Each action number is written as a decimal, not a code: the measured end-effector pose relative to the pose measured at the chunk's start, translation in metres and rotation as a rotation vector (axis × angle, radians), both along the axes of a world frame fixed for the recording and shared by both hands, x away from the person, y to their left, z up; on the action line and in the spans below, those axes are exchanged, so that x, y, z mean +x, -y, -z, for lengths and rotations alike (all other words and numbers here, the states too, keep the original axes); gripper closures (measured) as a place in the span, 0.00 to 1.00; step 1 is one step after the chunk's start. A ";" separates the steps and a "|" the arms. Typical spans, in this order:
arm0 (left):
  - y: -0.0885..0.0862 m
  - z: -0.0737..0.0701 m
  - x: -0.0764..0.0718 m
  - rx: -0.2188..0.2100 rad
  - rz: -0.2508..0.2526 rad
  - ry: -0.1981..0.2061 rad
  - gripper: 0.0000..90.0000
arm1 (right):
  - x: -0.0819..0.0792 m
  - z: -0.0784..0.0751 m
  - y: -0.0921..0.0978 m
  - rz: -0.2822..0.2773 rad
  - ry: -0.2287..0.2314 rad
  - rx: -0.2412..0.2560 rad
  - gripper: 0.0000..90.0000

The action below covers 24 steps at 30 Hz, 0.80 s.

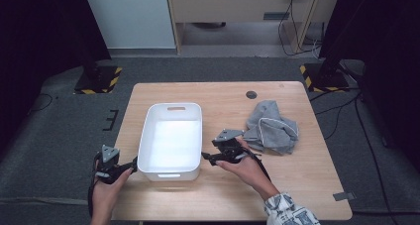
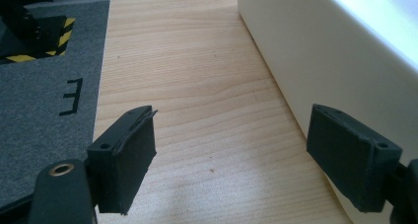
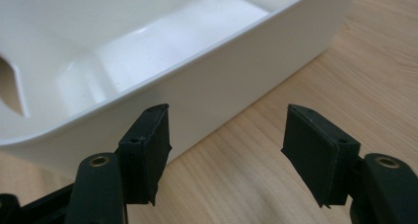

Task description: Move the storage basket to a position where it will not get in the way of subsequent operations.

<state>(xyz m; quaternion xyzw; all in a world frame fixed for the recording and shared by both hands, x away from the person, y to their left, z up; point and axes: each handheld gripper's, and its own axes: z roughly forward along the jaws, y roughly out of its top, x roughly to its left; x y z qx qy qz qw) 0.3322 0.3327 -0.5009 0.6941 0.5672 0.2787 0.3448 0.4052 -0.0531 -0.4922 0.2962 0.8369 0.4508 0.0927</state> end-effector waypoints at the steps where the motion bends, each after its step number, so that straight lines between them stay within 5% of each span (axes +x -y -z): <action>1: 0.000 0.000 0.000 -0.004 0.003 -0.001 0.20 | 0.002 0.001 -0.002 0.004 -0.002 -0.002 0.38; 15: -0.008 -0.009 -0.001 -0.005 -0.022 0.029 0.24 | 0.003 0.000 -0.010 0.022 -0.001 -0.032 0.48; 20: -0.016 -0.030 -0.006 -0.075 -0.042 0.094 0.37 | 0.004 -0.014 -0.002 0.060 0.012 -0.019 0.59; 24: -0.008 -0.041 -0.007 -0.093 0.001 0.110 0.44 | 0.002 -0.024 0.001 0.075 0.024 -0.001 0.61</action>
